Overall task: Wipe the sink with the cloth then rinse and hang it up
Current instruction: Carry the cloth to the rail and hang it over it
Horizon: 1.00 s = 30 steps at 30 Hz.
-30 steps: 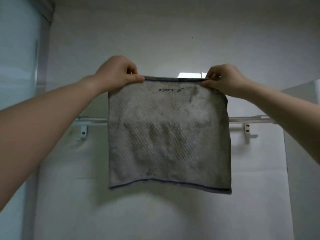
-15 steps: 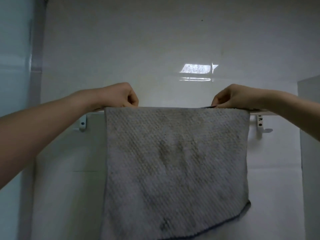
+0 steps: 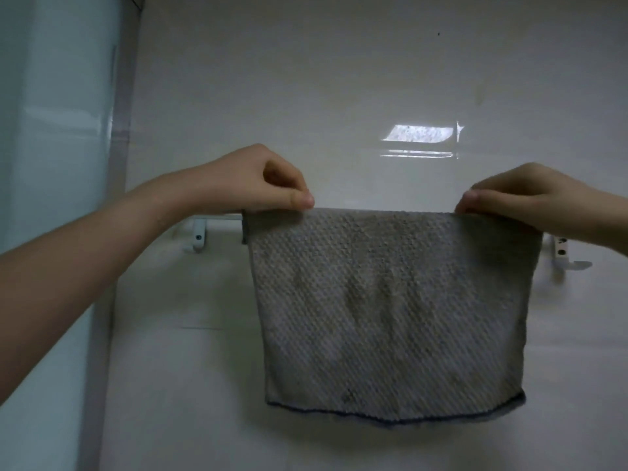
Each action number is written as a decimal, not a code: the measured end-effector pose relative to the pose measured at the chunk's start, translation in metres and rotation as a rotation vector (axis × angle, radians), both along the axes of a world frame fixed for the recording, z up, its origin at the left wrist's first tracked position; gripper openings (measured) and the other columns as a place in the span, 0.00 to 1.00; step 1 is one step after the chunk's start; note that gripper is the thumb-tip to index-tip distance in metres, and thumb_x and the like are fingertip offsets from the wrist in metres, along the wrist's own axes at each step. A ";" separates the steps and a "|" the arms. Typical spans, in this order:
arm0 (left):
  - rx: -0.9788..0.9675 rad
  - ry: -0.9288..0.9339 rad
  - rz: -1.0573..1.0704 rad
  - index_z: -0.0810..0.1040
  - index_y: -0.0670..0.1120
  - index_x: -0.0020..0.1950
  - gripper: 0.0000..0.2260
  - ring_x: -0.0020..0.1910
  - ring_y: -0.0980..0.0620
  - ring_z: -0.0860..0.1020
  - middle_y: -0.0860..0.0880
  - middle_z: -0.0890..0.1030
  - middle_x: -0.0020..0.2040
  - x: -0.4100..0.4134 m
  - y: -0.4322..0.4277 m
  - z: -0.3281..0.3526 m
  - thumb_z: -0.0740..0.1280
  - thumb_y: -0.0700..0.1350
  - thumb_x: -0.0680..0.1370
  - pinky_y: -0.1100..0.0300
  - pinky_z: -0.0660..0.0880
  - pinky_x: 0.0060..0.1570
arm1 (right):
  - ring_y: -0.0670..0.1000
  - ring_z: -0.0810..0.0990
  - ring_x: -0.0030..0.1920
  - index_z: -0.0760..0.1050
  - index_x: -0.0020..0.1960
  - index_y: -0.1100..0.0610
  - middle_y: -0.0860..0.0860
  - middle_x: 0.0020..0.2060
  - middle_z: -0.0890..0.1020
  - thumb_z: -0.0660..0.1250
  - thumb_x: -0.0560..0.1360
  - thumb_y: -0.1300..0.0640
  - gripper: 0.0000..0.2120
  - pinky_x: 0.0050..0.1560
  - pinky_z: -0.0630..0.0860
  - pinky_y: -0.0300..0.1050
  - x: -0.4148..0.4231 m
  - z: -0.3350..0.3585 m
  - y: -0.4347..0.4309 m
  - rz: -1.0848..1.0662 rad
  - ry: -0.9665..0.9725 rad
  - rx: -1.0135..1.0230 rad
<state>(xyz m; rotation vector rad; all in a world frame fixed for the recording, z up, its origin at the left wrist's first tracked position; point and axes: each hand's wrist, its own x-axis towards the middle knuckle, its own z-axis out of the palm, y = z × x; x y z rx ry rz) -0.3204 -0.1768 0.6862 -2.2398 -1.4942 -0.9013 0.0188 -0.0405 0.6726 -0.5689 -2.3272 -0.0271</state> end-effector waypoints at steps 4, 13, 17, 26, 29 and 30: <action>0.069 -0.025 -0.031 0.85 0.56 0.47 0.08 0.42 0.63 0.82 0.62 0.85 0.42 -0.007 -0.006 -0.018 0.76 0.48 0.70 0.73 0.76 0.42 | 0.36 0.80 0.47 0.77 0.53 0.37 0.32 0.47 0.80 0.51 0.68 0.25 0.26 0.40 0.77 0.36 0.009 -0.020 -0.002 -0.065 -0.091 0.234; 0.021 0.036 0.061 0.82 0.57 0.41 0.09 0.37 0.67 0.80 0.64 0.84 0.38 -0.014 0.001 -0.005 0.68 0.45 0.78 0.75 0.71 0.39 | 0.47 0.77 0.32 0.75 0.36 0.49 0.45 0.31 0.78 0.47 0.72 0.29 0.29 0.31 0.69 0.44 0.026 -0.020 0.015 -0.184 -0.137 0.394; -0.071 0.111 0.146 0.81 0.58 0.40 0.11 0.36 0.66 0.79 0.62 0.84 0.37 -0.013 0.007 0.002 0.66 0.46 0.79 0.70 0.72 0.40 | 0.46 0.78 0.34 0.75 0.39 0.50 0.46 0.31 0.79 0.45 0.70 0.28 0.31 0.38 0.74 0.47 0.023 -0.016 0.013 -0.208 -0.179 0.306; 0.296 0.037 0.039 0.85 0.56 0.42 0.05 0.40 0.66 0.81 0.65 0.83 0.41 -0.004 -0.017 -0.029 0.76 0.46 0.69 0.75 0.75 0.40 | 0.34 0.79 0.46 0.78 0.46 0.41 0.32 0.46 0.80 0.63 0.72 0.38 0.10 0.39 0.74 0.28 0.015 -0.030 0.000 -0.054 0.133 0.277; 0.358 0.042 0.074 0.83 0.57 0.40 0.08 0.38 0.70 0.80 0.72 0.80 0.35 -0.005 -0.015 -0.024 0.75 0.43 0.71 0.79 0.70 0.37 | 0.36 0.80 0.43 0.79 0.44 0.46 0.40 0.39 0.83 0.66 0.73 0.51 0.03 0.38 0.72 0.29 0.012 -0.021 0.000 -0.082 0.154 0.250; 0.369 0.046 0.096 0.83 0.57 0.40 0.08 0.38 0.71 0.79 0.73 0.79 0.33 -0.006 -0.012 -0.020 0.74 0.44 0.71 0.80 0.69 0.37 | 0.38 0.80 0.41 0.80 0.44 0.47 0.41 0.36 0.83 0.67 0.74 0.54 0.04 0.39 0.72 0.29 0.010 -0.017 0.001 -0.104 0.150 0.249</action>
